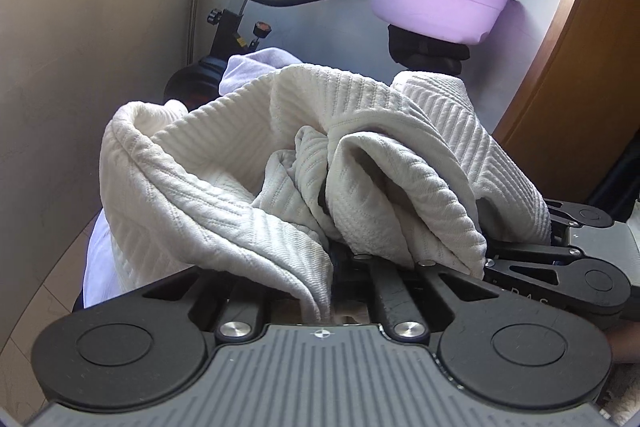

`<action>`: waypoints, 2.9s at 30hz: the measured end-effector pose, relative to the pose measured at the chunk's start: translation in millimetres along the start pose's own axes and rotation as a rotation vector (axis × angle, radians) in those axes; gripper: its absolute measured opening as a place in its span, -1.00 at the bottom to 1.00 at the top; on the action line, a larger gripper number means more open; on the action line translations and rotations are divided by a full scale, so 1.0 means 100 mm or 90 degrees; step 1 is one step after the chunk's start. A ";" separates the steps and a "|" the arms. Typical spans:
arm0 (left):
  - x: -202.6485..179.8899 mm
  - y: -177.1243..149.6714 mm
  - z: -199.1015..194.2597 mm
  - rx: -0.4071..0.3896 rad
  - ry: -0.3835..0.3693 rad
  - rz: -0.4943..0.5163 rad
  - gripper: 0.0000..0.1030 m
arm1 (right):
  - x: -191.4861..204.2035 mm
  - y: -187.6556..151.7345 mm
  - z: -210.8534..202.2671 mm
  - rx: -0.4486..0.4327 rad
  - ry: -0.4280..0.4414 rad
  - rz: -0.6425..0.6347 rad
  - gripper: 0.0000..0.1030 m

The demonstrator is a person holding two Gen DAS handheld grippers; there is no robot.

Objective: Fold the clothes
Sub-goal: 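Close both grippers on the white top's fabric, then lift the white top off the pile with both grippers and turn away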

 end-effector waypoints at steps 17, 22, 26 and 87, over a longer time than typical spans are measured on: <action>-0.13 0.55 -0.66 -0.101 -0.057 0.046 -0.84 | 0.28 0.62 -0.59 -0.103 -0.085 -0.041 -0.49; -0.11 0.42 -0.54 -0.059 -0.121 0.051 -0.84 | 0.36 0.44 -0.68 -0.066 -0.141 -0.015 -0.49; -0.09 0.28 -0.44 -0.018 -0.174 0.059 -0.84 | 0.47 0.24 -0.73 -0.033 -0.187 0.012 -0.49; -5.85 -1.93 -0.98 0.138 -0.405 0.392 -0.84 | -1.62 -2.83 -5.37 -0.087 -0.524 0.291 -0.50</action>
Point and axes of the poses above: each gripper's, at about its wrist camera, not at the fingertips, and z roughly the way its jaws point, x to its left, y to its top, the point moved 1 cm from there along z, roughly the way its jaws point, and after that the axes turned 4 degrees about y, right-handed, at the moved point
